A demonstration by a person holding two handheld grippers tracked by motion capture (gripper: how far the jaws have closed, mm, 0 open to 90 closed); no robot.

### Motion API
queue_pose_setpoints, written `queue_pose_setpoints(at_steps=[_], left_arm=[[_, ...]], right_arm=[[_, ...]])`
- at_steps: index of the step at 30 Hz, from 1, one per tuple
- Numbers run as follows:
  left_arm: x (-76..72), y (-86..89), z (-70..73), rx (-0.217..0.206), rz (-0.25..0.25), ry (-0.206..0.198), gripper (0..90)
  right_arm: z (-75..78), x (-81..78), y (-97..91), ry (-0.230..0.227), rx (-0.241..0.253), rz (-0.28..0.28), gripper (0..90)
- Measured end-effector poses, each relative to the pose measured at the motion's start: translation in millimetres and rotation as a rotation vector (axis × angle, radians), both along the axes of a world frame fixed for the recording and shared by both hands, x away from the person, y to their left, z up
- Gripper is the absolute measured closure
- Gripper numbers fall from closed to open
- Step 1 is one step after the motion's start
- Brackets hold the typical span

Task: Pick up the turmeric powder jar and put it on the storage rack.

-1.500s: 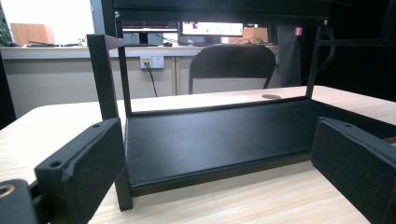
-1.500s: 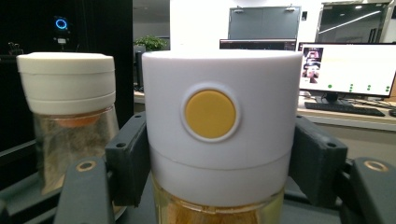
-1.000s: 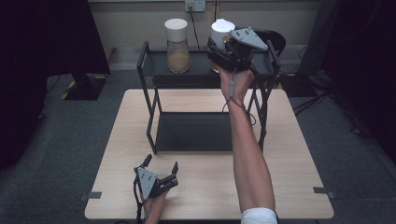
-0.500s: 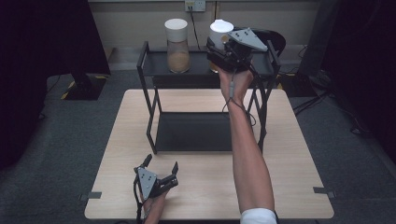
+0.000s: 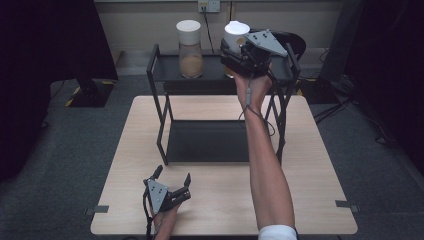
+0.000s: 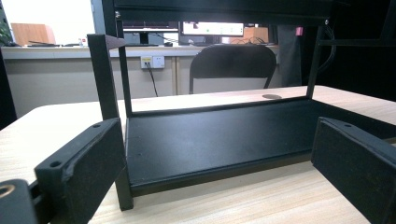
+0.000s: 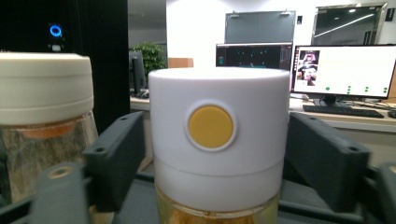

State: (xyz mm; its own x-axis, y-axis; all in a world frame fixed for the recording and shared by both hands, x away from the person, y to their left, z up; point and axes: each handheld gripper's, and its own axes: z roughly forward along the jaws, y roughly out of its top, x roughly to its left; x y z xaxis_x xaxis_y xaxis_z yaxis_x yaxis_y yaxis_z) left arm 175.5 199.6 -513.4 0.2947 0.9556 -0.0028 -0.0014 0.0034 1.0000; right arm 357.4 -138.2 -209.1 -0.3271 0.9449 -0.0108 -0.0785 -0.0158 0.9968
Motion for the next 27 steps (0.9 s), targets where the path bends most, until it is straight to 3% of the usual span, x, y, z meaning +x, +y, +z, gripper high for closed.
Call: queue_pose_setpoints(at_steps=[7,17,27], left_arm=[[0.0,-0.2,0.1,0.001,0.001,0.0,2.5],[0.0,-0.2,-0.2,-0.001,0.001,-0.001,2.5],[-0.1,-0.4,-0.2,-0.002,0.002,-0.001,2.5]], right_arm=[[-7.5,-3.7,3.0,-0.026,0.009,-0.014,0.0],[-12.5,-15.5,-2.3,-0.031,0.031,-0.008,0.0],[-22.1,-30.4,-1.9,-0.046,0.002,-0.007,0.0]])
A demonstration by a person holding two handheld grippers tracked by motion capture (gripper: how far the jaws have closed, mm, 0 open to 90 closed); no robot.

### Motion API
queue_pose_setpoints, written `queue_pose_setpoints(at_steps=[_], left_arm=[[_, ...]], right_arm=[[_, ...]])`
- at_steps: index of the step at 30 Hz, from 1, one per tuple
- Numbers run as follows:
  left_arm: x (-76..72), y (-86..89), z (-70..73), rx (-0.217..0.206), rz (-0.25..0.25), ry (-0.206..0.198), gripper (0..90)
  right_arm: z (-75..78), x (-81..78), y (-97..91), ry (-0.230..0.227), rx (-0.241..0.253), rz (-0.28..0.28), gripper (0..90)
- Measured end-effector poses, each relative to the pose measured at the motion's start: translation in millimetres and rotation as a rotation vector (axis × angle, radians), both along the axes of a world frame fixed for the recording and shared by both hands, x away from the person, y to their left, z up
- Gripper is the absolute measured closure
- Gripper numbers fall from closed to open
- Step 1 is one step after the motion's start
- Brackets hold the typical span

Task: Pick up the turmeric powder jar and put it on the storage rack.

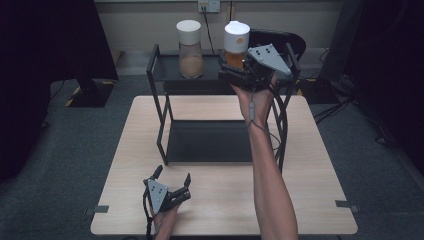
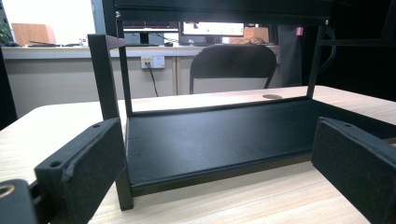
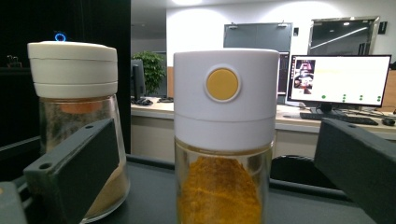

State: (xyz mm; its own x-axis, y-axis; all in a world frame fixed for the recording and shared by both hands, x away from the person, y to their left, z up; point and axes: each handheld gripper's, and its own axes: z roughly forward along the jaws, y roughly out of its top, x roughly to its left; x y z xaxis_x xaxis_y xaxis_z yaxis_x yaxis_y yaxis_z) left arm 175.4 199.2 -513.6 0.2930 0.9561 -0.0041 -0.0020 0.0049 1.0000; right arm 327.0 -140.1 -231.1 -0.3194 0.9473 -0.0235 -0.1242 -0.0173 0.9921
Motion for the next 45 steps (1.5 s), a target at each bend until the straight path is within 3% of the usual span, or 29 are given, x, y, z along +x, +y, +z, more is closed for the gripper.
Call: queue_pose_setpoints(at_steps=[19,36,41,45], left_arm=[[-0.1,-0.1,-0.1,0.0,0.0,-0.001,2.4],[-0.1,-0.3,-0.3,-0.001,0.001,-0.002,2.4],[-0.1,-0.2,-0.2,0.0,0.001,-0.001,2.4],[-0.1,-0.2,-0.1,0.0,0.001,-0.001,2.4]], right_arm=[[-20.2,-29.0,-0.9,-0.025,-0.015,0.0,0.0],[-40.7,-50.5,-9.7,-0.014,0.014,0.01,0.0],[-49.3,-58.3,-14.9,-0.023,0.044,0.024,0.0],[-52.9,-63.2,-16.8,-0.018,0.031,0.021,0.0]])
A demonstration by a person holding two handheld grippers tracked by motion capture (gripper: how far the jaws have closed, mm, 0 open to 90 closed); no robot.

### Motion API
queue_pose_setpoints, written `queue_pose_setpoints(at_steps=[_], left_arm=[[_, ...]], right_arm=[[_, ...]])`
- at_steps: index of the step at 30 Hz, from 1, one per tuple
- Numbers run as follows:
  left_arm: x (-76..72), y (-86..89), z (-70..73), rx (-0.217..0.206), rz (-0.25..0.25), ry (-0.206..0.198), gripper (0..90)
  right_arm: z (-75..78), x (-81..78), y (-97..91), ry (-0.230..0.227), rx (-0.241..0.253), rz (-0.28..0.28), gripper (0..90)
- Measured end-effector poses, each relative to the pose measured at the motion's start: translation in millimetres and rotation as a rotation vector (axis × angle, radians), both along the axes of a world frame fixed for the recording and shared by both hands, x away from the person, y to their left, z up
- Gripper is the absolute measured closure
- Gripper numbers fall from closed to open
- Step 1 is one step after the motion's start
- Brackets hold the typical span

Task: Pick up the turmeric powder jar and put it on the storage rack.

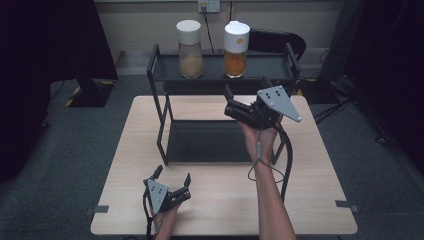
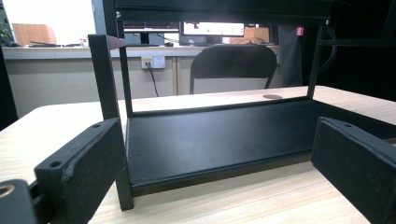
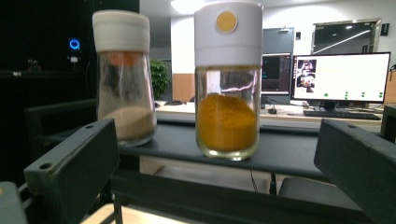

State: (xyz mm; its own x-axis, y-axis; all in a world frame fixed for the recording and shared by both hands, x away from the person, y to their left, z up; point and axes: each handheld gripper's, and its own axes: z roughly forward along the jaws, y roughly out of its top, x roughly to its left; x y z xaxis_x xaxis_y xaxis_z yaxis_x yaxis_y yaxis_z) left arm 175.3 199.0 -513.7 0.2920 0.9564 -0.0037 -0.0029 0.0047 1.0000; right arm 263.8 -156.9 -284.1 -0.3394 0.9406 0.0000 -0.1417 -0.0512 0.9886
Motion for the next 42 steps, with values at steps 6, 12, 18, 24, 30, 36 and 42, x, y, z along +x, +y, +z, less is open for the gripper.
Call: queue_pose_setpoints(at_steps=[6,12,18,24,30,36,42], left_arm=[[0.0,0.0,0.0,0.0,0.0,0.0,2.4],[0.0,0.3,-0.1,0.001,-0.002,-0.001,2.4],[0.0,0.2,0.1,0.001,-0.001,0.0,2.4],[0.0,0.2,0.0,0.001,-0.001,0.0,2.4],[-0.1,0.2,-0.1,0.001,-0.001,-0.001,2.4],[-0.2,-0.1,-0.1,0.001,0.001,-0.001,2.4],[-0.2,-0.4,-0.2,-0.001,0.002,-0.001,2.4]], right_arm=[[-8.5,-7.3,-0.8,0.005,-0.007,0.001,0.0],[-21.8,-18.7,-1.8,0.003,0.007,0.006,0.0],[-29.1,-29.1,-4.9,0.0,0.0,0.005,0.0],[-37.8,-38.2,-6.0,-0.01,-0.01,-0.004,0.0],[-49.0,-48.0,-8.2,-0.019,-0.018,-0.009,0.0],[-60.2,-56.7,-15.8,-0.016,-0.014,-0.013,0.0],[-71.5,-64.2,-20.7,-0.013,-0.021,-0.032,0.0]])
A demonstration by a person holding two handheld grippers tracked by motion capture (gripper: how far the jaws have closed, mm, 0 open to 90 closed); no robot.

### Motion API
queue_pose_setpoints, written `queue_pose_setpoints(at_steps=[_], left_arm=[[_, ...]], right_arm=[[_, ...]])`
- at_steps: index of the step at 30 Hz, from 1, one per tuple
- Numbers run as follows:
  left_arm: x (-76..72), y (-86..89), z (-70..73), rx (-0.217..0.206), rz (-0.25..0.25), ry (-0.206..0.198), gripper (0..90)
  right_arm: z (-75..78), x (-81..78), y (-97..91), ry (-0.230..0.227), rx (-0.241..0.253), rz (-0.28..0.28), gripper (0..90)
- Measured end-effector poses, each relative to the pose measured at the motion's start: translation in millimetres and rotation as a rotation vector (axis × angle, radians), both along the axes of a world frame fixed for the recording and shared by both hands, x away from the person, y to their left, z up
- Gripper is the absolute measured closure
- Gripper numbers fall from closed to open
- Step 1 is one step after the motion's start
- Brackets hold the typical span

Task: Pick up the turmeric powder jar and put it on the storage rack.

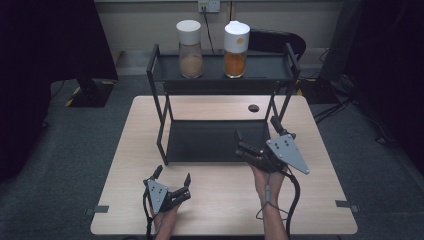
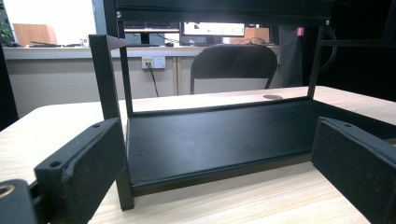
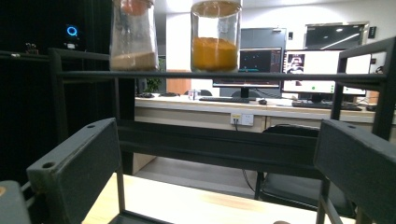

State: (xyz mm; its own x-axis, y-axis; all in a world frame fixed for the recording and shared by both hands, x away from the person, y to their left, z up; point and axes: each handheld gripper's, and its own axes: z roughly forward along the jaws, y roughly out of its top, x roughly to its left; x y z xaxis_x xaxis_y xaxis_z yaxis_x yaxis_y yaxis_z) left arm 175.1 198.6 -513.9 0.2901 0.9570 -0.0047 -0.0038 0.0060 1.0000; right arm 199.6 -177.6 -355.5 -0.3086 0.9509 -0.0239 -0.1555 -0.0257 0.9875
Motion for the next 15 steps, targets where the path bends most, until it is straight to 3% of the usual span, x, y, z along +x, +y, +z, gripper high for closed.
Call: queue_pose_setpoints(at_steps=[15], left_arm=[[-0.1,-0.1,-0.1,0.0,0.0,-0.001,2.4]], right_arm=[[-28.6,-16.8,-5.4,0.039,0.004,-0.029,0.0]])
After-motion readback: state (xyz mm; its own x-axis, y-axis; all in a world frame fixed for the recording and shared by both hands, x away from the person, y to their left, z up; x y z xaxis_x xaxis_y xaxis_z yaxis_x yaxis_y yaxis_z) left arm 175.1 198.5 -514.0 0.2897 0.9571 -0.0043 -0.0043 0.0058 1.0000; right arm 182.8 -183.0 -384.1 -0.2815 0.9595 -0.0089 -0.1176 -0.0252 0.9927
